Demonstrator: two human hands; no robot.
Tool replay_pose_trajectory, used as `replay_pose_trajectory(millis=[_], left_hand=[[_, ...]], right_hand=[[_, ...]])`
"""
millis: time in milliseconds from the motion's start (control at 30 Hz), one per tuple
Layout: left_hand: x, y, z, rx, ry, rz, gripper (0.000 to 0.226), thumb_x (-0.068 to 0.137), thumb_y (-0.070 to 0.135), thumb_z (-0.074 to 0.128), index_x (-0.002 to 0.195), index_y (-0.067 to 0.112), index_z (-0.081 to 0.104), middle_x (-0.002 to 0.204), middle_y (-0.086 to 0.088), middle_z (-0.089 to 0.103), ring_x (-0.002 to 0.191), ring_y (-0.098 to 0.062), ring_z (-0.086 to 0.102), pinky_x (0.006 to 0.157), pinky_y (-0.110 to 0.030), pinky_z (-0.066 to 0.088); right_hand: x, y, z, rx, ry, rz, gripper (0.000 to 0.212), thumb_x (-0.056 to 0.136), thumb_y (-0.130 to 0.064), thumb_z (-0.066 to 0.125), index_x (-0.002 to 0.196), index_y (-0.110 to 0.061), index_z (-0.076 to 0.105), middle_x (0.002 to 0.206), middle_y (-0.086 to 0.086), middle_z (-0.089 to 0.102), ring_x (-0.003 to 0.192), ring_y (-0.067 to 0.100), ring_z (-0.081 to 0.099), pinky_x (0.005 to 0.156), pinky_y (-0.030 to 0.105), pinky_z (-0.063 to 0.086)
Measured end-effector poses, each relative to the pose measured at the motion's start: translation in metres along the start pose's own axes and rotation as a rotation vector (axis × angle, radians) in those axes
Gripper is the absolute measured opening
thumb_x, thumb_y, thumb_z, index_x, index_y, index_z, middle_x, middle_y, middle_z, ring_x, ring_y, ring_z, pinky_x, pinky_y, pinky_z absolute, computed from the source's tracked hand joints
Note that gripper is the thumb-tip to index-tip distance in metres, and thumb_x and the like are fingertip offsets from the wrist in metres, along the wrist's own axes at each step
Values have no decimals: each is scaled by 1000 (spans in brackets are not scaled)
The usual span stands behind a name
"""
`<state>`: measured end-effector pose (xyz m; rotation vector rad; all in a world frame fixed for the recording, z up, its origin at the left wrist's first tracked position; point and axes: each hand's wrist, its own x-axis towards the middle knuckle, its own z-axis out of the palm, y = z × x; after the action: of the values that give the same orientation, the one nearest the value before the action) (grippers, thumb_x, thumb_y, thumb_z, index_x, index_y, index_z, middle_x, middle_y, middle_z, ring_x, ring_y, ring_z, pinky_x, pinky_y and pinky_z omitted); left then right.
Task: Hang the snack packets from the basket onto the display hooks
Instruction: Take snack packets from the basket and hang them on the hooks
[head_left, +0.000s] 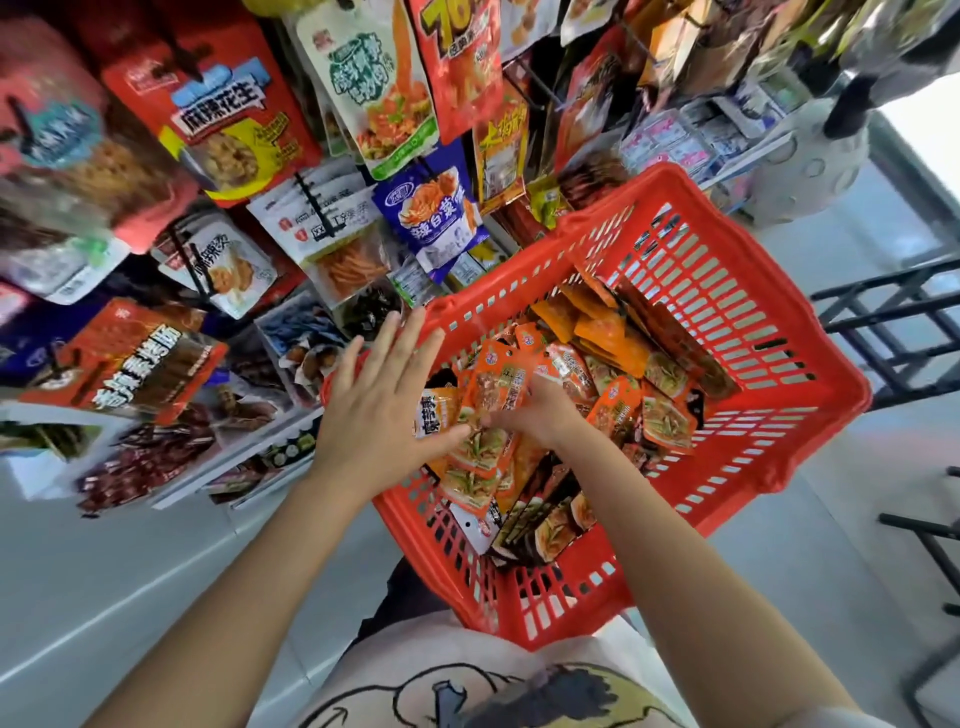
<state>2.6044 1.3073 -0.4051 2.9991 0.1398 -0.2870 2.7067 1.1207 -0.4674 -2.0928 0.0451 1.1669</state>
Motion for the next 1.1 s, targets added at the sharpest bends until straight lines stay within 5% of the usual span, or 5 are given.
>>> replay_pose_trajectory(millis=[267,433,633,900,1100], left_hand=[[2,8,-8,-262,38,19,102,84,79,45,162,25,8,170,8,-8,154,-9,-13,124,-35,-6],[21,54,-38,-1080,-143,-180,97,72,65,76,153,39,31,146,18,46,134,1,44,109,-24,37],[31,109,-37,-1648,-467,-515,16,97,23,63,107,33,55,88,20,67,101,0,62,66,-14,48],[31,93,1,-1525,-504,-528,140,40,80,86,155,23,31,156,2,41,142,-21,42,117,-50,33],[18,69,10,-1254,-405,-530,112,55,87,73,142,20,50,143,9,52,131,-16,50,110,-40,42]], right_hand=[[-47,-19,-38,343,43,-280,35,84,-10,80,100,-30,56,88,-9,73,72,-2,69,77,25,56],[-81,-34,-66,597,-43,-409,39,87,0,74,116,-20,60,108,0,76,104,23,72,93,44,57],[-92,-25,-59,852,57,-438,45,91,-9,67,134,-12,52,128,14,67,120,33,64,107,54,47],[-99,-2,-73,336,122,-409,12,102,-29,57,112,-34,62,103,-15,68,87,-10,64,74,12,47],[-56,30,-112,-340,161,-245,71,90,-46,71,147,-15,41,142,9,47,132,26,45,105,37,40]])
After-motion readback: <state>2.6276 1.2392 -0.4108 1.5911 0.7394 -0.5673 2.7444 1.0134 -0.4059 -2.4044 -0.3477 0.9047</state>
